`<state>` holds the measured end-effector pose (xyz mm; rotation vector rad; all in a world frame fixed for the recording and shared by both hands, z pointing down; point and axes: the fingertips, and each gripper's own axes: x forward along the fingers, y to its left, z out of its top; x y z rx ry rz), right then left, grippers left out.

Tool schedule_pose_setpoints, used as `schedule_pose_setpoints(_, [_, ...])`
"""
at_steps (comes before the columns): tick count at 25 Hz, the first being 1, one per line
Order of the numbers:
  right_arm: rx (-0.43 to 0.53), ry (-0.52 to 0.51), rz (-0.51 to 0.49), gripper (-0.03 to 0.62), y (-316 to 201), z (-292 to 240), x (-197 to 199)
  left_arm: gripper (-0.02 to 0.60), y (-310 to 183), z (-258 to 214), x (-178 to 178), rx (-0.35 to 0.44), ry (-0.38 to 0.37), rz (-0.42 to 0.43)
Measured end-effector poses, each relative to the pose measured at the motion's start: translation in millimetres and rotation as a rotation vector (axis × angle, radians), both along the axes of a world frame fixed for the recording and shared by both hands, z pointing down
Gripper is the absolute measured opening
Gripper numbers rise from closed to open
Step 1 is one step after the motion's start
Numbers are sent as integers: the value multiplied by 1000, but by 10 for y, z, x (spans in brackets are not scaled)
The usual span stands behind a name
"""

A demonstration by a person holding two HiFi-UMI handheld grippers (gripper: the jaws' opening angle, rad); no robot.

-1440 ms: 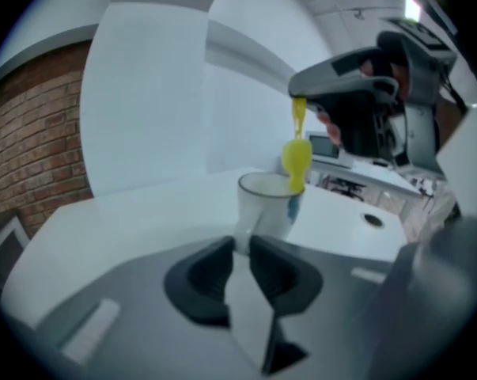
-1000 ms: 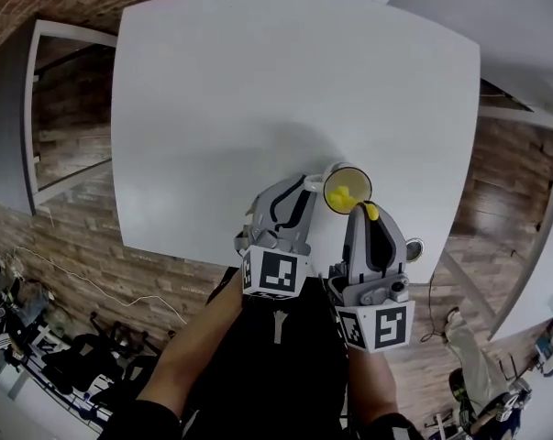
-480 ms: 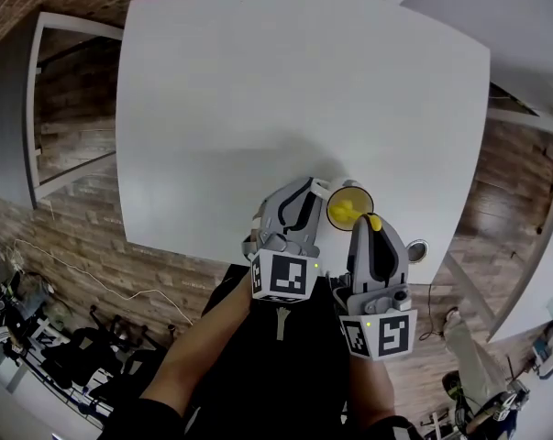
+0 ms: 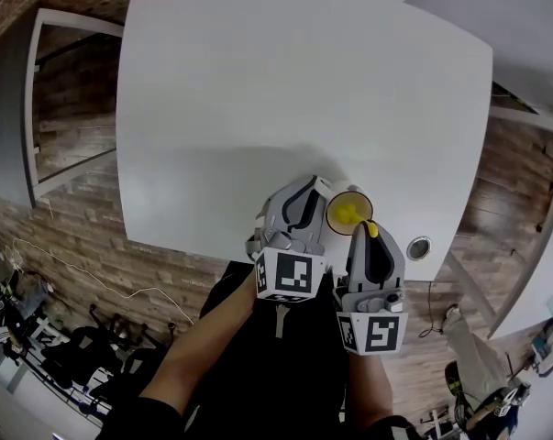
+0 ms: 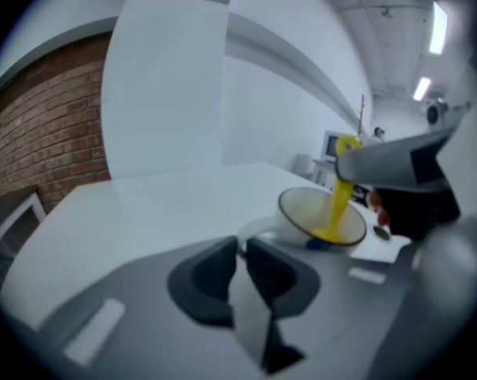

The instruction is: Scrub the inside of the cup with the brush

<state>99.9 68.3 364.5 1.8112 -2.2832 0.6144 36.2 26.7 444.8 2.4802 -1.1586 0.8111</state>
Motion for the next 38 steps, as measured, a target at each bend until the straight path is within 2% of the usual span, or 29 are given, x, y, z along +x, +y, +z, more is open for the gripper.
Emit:
schedule_pose_setpoints(5, [-4,23,5,30,-5,66,-13,40,-6,2,-40,9,-3,2])
schedule_pose_setpoints(11, [106,124,-16,31,-85,-250,-30,41,47,24,-105,1,-10,11])
schedule_pose_setpoints(14, [127,159,-30,31,-83,-253,-11,43,94,7,-113,-4,-10,18])
schedule_pose_setpoints(26, [75,119,-13,30,-82,38,81,48,257,30,-113,-18,-3,46])
schedule_pose_setpoints(33, [199,130,-67,30,-130,-433,35,48,248,37,-93,-13,-2,54])
schedule_pose_setpoints(38, [181,150,-69,31,-95,-294,83,48,231,30,-106,-19,3,45])
